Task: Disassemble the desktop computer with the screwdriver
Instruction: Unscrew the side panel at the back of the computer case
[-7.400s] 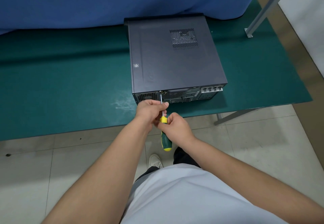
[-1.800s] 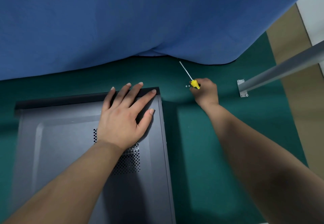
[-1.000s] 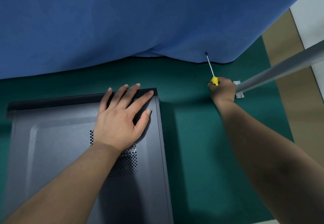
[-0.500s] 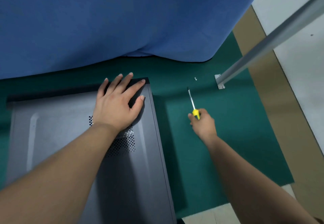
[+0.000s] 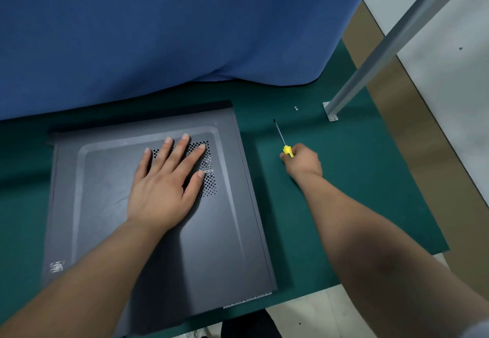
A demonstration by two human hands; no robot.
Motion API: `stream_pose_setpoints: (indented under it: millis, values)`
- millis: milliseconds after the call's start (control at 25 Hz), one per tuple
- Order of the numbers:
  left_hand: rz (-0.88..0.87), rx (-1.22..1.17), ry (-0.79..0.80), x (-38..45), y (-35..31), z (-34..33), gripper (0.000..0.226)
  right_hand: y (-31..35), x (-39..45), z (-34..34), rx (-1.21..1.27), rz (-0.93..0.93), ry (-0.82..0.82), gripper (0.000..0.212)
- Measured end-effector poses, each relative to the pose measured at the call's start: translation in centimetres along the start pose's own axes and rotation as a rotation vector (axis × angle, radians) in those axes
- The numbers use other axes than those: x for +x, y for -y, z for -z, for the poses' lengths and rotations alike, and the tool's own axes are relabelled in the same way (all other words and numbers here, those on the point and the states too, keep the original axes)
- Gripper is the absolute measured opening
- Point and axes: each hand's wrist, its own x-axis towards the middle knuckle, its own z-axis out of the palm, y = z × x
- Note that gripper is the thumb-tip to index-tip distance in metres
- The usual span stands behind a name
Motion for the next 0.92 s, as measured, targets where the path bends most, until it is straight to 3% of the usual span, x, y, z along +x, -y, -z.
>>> stream_pose_setpoints:
  millis: [400, 600, 800, 920]
  values:
    - [0.087, -0.001, -0.063, 0.2, 0.2, -0.7, 0.059, 11.7, 3.9, -4.0, 0.018, 0.11, 0.119, 0.021]
    - [0.073, 0.013, -0.088, 0.1, 0.0, -0.8, 0.059, 11.7, 3.8, -4.5, -0.073, 0.109, 0.057, 0.023]
    - [0.06, 0.024, -0.108, 0.3, 0.3, -1.3, 0.059, 10.4, 2.6, -3.5, 0.057, 0.14, 0.132, 0.045]
    - [0.067, 0.019, -0.094, 0.2, 0.2, -1.2, 0.059, 8.6, -0.7, -1.8, 0.172, 0.159, 0.095, 0.047]
